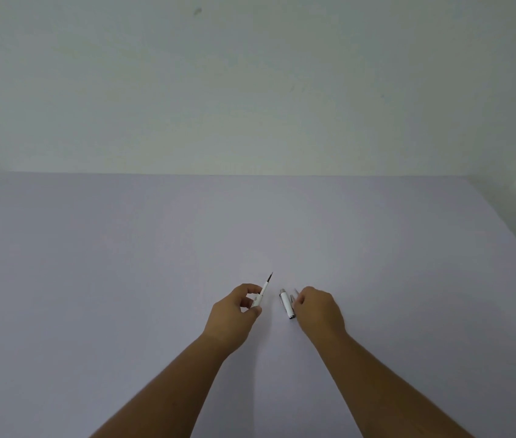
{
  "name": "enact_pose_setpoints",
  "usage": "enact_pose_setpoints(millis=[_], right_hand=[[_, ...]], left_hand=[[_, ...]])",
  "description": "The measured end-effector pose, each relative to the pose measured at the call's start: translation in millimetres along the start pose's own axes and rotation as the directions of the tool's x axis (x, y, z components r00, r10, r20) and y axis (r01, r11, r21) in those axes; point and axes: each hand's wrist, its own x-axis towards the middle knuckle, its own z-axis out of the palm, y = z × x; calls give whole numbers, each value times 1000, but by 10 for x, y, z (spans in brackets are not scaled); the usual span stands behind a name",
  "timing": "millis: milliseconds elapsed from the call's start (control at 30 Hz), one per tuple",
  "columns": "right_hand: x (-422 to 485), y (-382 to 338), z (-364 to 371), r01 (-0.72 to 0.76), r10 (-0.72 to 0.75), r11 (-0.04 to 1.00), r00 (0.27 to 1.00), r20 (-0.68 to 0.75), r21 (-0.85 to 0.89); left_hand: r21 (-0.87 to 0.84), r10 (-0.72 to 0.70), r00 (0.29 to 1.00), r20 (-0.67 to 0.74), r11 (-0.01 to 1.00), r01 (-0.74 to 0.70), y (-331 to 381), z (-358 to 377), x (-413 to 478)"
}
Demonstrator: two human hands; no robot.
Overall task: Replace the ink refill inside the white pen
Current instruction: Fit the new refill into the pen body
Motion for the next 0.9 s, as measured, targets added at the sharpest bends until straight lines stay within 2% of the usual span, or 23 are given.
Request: enact_pose_setpoints(millis=[233, 300, 333, 400, 467, 533, 567, 900], right_hand=[[1, 14, 50, 6, -6, 1000, 1000, -17, -4], [-2, -4, 9, 0, 6, 997, 998, -69, 81], [-7, -26, -32, -7, 25, 982, 995, -94, 190], [-9, -100, -143, -17, 77, 858, 993, -94, 513], [-33, -190, -279, -38, 115, 650, 992, -49, 759], [-69, -248, -390, -48, 120, 498, 993, -14, 866], [-86, -268, -431, -42, 109, 470, 994, -11, 882], [-239, -310, -575, 6, 34, 512, 999, -27, 859]], left_hand=[[25, -6, 1000, 13, 1000, 6, 19, -5, 13], [37, 1, 1000, 16, 999, -1, 31, -6, 7], [43, 5, 1000, 18, 999, -6, 39, -8, 2], [53, 11, 1000, 22, 999, -12, 59, -13, -6], [65, 16, 1000, 24, 998, -18, 78, -14, -21], [76, 20, 999, 25, 997, -22, 99, -11, -36], [82, 22, 999, 25, 996, -24, 112, -9, -43], [96, 66, 998, 17, 993, -68, 206, -30, -155]])
